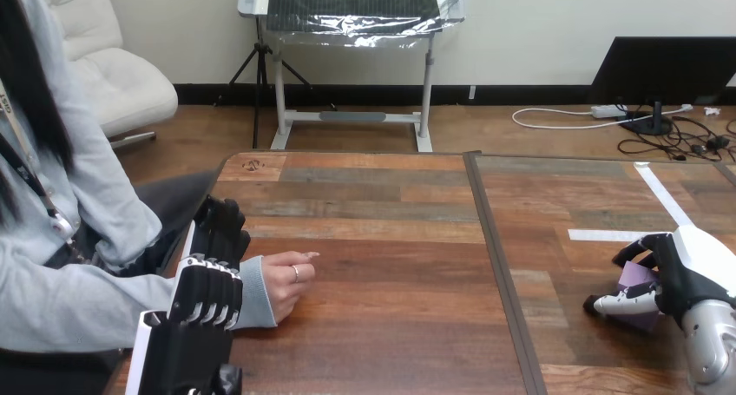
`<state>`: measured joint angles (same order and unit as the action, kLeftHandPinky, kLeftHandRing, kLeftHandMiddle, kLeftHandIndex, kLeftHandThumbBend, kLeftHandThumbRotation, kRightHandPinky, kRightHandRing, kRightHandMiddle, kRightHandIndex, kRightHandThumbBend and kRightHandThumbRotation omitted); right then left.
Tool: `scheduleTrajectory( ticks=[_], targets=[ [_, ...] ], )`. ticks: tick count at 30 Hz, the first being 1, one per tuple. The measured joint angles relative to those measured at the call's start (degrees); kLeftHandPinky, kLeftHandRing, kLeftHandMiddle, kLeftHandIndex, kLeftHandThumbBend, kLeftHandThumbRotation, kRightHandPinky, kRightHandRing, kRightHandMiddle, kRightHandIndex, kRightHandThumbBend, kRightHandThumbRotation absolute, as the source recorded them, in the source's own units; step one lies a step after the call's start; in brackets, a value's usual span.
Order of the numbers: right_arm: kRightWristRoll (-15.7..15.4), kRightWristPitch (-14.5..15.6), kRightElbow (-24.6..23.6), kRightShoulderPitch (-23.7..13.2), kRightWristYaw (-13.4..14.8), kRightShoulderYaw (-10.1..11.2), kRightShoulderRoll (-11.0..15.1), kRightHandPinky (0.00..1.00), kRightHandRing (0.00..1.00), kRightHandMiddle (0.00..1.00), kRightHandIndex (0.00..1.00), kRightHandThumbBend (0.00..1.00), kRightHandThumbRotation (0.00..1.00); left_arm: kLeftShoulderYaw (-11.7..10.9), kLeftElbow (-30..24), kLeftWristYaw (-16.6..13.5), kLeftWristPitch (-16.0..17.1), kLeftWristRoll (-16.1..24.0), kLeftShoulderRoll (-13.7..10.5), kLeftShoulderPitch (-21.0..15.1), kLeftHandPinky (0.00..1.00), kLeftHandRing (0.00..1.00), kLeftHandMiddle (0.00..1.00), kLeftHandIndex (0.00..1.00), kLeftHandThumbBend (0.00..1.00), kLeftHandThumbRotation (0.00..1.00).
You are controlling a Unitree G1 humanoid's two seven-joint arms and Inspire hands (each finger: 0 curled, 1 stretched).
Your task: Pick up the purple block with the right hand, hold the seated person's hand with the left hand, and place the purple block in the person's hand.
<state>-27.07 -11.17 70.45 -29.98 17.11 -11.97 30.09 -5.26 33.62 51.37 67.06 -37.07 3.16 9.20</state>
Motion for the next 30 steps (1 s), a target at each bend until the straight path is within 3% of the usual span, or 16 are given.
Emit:
scheduleTrajectory(
  ticks=[11, 30],
  targets=[
    [0.16, -0.5, 0.0, -0.14, -1.32, 0.01, 0.12, 0.46, 0.5, 0.53, 0.48, 0.9, 0.0, 0.17, -0.15, 0.01, -0.11, -0.01, -0.04, 0.93, 1.0, 1.0, 1.0, 0.98, 0.98, 0.72],
    [1.57, -2.67, -0.01, 0.24, -2.35, 0.98, 0.97, 0.44, 0.49, 0.51, 0.47, 0.88, 0.0, 0.15, -0.15, -0.63, 0.68, 0.45, -0.05, 1.31, 1.0, 1.0, 1.0, 0.99, 1.0, 0.73]
  ],
)
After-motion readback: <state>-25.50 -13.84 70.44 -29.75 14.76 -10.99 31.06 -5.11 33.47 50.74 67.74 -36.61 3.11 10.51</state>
